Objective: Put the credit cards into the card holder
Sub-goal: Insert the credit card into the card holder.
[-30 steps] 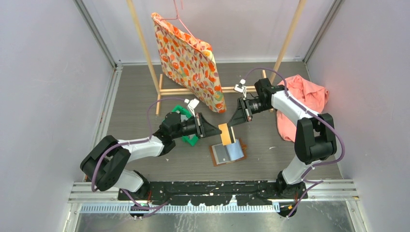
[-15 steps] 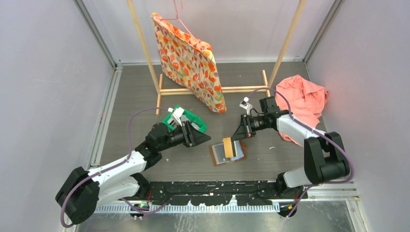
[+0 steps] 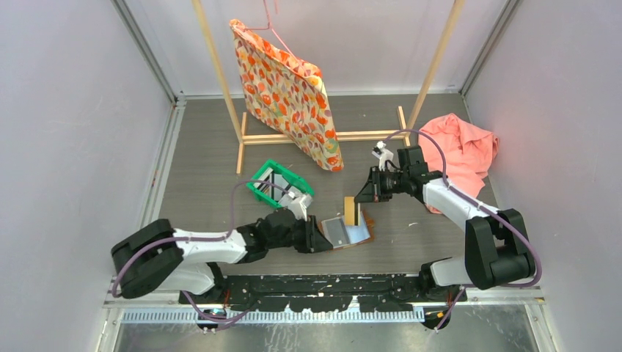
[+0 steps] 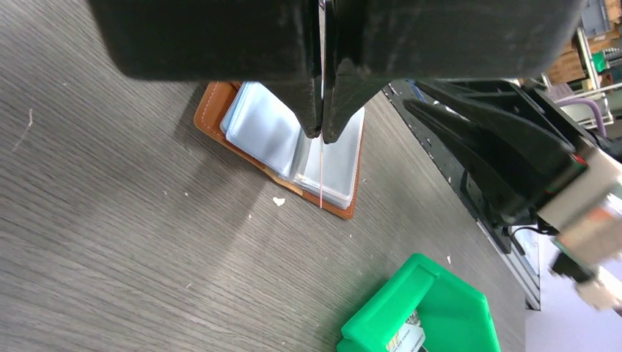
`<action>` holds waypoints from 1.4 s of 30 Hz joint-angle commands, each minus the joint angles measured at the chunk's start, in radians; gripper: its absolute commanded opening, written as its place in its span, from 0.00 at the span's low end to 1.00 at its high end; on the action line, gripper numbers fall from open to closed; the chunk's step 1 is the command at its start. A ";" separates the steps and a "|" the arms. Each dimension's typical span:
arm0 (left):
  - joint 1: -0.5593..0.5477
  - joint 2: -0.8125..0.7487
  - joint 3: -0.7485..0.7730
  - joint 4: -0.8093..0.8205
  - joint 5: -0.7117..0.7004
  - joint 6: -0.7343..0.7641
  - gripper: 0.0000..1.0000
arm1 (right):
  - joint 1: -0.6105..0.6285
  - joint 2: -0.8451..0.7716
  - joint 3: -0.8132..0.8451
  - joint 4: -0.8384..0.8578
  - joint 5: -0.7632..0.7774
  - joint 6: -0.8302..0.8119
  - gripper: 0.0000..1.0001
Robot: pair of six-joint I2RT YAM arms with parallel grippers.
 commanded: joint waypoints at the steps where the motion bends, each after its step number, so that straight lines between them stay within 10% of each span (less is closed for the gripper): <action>1: -0.107 0.085 0.068 0.039 -0.141 -0.004 0.25 | -0.003 0.003 0.006 0.030 0.019 0.019 0.01; 21: -0.159 0.197 0.128 -0.179 -0.403 -0.271 0.73 | -0.003 0.065 0.050 -0.001 -0.054 0.036 0.01; 29: -0.159 0.293 0.232 -0.428 -0.473 -0.394 0.59 | -0.009 0.063 0.063 -0.020 -0.059 0.028 0.01; 42: -0.104 0.468 0.340 -0.303 -0.530 -0.387 0.49 | -0.184 0.168 0.286 -0.421 -0.148 -0.351 0.01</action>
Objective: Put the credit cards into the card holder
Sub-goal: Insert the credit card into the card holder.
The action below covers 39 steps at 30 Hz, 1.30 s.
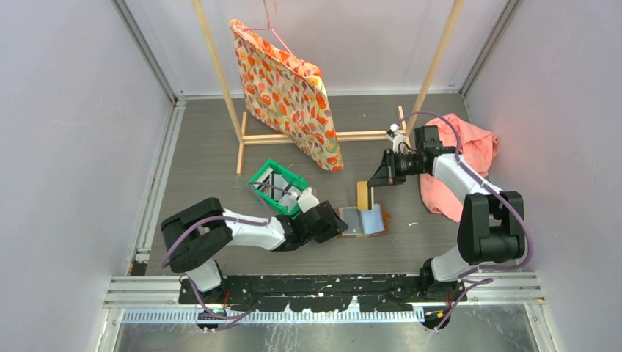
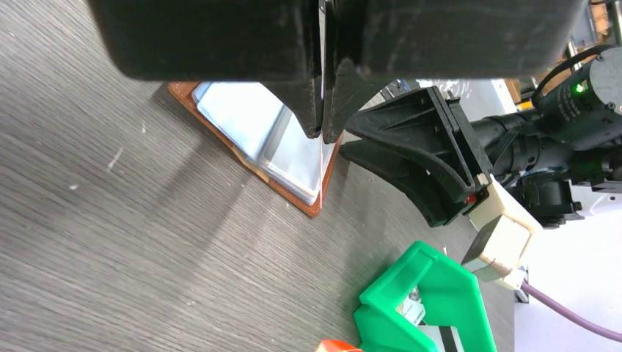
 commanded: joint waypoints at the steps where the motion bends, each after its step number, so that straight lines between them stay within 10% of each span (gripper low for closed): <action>1: 0.032 0.100 0.027 -0.029 -0.034 0.058 0.48 | -0.035 0.031 0.053 -0.173 -0.047 -0.169 0.01; 10: 0.035 0.189 0.091 0.076 0.036 0.099 0.49 | -0.159 0.028 0.089 -0.351 0.028 -0.382 0.01; 39: 0.113 0.258 0.026 0.406 0.217 0.179 0.56 | -0.113 0.193 0.091 -0.105 0.242 -0.099 0.01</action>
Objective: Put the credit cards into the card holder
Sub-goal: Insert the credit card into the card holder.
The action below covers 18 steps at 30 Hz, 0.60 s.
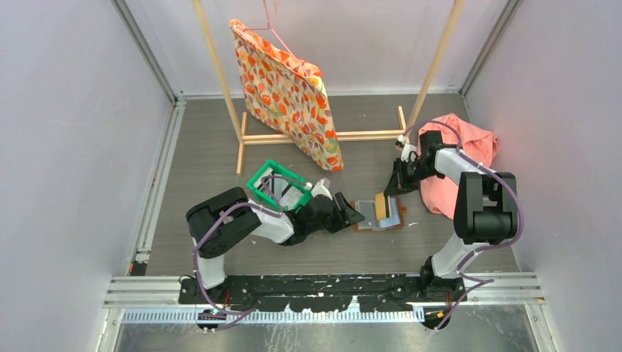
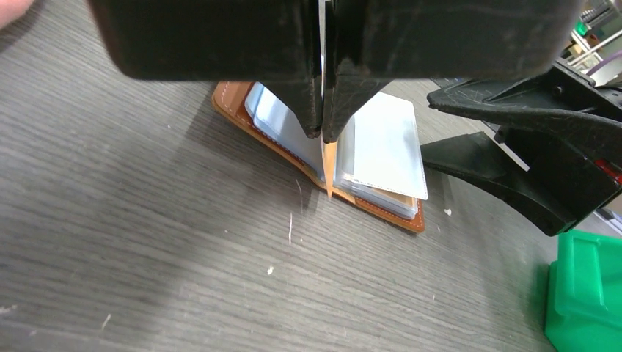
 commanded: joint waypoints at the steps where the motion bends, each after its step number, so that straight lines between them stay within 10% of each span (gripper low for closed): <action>1: 0.036 0.038 -0.018 -0.039 0.014 0.053 0.56 | 0.009 0.036 0.053 0.067 -0.015 0.031 0.01; 18: 0.085 -0.075 -0.047 -0.059 0.056 0.230 0.55 | -0.011 -0.118 0.003 0.112 -0.062 0.094 0.01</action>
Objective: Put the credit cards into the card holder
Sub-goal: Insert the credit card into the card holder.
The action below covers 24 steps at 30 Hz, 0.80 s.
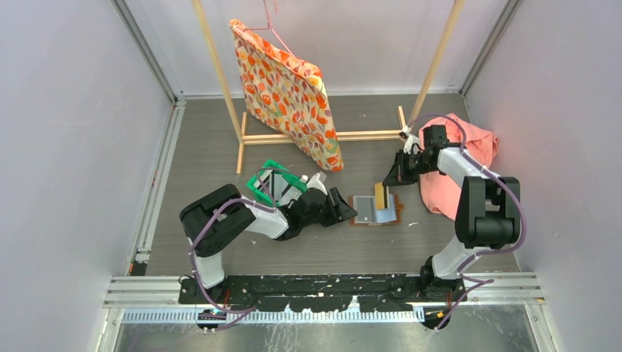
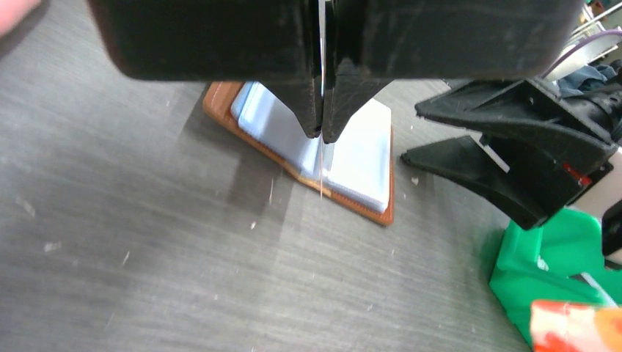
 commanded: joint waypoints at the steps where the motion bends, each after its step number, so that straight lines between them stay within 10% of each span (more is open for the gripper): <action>1: 0.005 -0.075 -0.034 -0.085 -0.012 0.120 0.55 | -0.008 -0.142 -0.061 0.041 -0.022 0.044 0.01; 24: 0.003 -0.191 -0.080 -0.039 0.050 0.268 0.54 | -0.087 -0.294 -0.344 0.431 -0.057 0.302 0.01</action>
